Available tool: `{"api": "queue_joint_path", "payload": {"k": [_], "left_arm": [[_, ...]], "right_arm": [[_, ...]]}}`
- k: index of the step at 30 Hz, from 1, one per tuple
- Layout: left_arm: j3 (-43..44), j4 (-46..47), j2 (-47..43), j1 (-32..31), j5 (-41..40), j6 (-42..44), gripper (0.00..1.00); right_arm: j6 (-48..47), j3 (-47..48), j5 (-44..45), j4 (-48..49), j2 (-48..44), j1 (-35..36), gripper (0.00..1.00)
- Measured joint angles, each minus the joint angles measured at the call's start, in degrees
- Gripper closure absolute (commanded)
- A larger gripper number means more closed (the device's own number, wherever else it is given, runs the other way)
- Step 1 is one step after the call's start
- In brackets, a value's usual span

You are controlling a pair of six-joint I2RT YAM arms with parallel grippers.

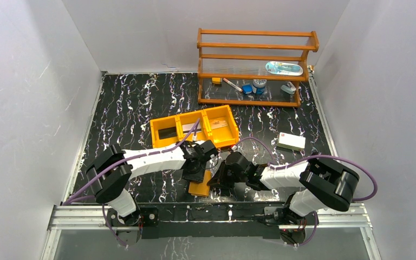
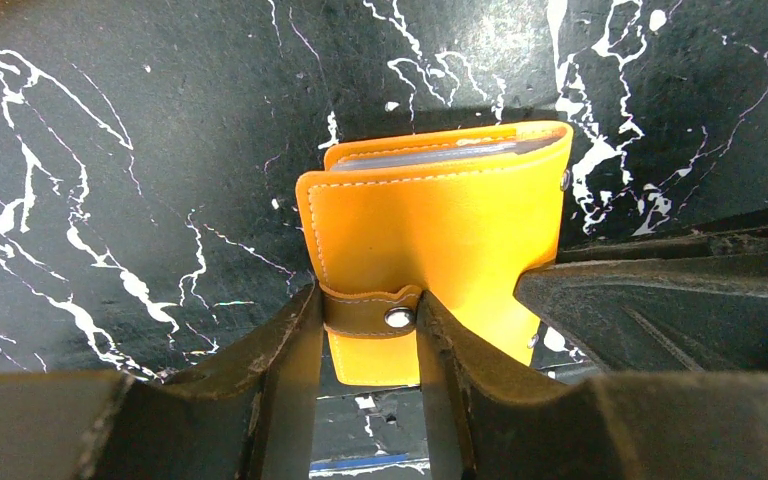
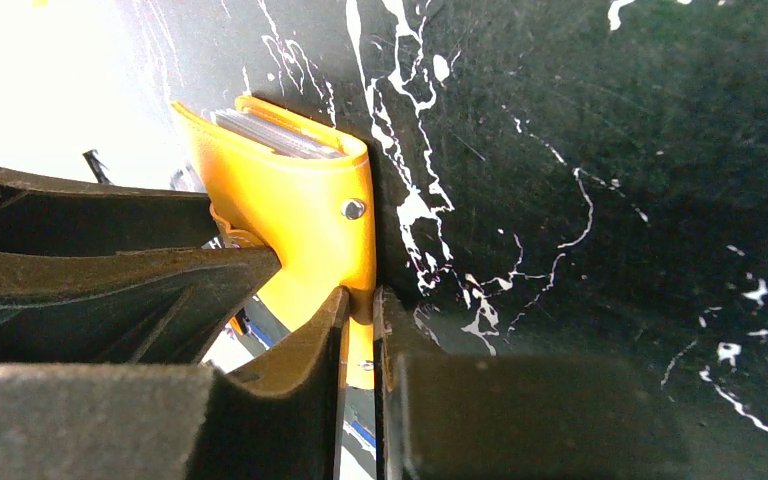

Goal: Take the credit cards out of the card holder

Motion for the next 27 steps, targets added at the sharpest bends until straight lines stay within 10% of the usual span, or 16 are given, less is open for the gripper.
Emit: {"api": "queue_joint_path", "payload": {"k": [27], "left_arm": [[-23.0, 22.1, -21.2, 11.5, 13.6, 0.1, 1.0]], "right_arm": [[0.1, 0.4, 0.8, -0.2, 0.4, 0.0, 0.92]]}}
